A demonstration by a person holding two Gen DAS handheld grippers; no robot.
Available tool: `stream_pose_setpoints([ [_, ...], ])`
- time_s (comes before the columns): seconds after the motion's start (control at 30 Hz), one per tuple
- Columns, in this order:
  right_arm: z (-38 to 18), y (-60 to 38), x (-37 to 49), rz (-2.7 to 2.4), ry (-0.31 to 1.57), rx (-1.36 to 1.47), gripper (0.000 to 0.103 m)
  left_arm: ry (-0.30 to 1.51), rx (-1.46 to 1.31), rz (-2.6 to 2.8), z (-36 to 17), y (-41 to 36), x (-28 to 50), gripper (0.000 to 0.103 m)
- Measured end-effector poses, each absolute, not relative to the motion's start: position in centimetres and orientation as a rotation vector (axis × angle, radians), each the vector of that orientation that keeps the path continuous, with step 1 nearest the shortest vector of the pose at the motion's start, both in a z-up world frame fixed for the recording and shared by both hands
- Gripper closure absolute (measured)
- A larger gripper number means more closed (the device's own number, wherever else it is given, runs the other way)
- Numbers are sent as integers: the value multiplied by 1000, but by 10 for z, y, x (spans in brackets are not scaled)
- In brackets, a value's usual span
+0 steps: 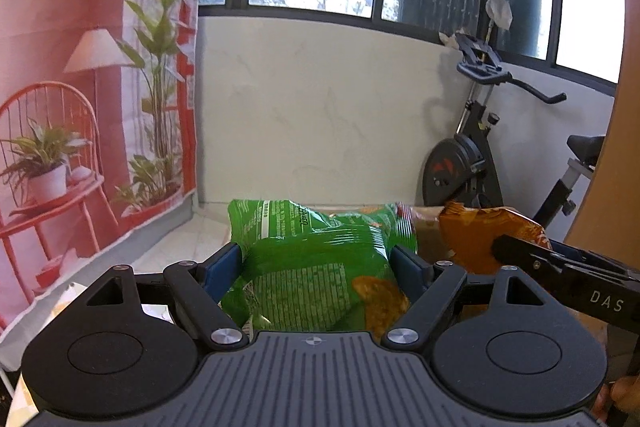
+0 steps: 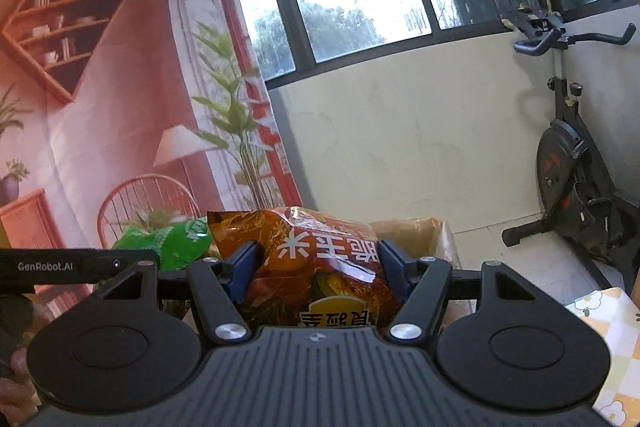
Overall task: Organize snacks
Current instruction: 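Lift both held bags and carry them over the box opening, then open both tools to drop the bags into the box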
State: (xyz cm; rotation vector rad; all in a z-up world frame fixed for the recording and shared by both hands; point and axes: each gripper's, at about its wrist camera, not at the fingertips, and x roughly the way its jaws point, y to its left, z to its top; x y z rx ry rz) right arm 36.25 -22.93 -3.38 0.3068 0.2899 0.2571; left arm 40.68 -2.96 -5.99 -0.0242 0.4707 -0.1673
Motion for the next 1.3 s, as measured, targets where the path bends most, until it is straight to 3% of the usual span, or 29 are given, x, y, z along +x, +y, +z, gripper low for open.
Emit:
stream_pose_setpoints([
  [0.17,-36,-218,373,259,320,276,33,517,-22,-163,-67,-27,414,18],
  [0.27,-37,-215,375,245,341,269,26,515,-23,-158,-66,-25,413,18],
  [0.97,-2,-205,309,251,285,225,26,467,-2,-79,-32,-17,349,18],
  [1.3,-10,-208,267,242,298,221,26,490,20,-61,-43,-6,305,18],
])
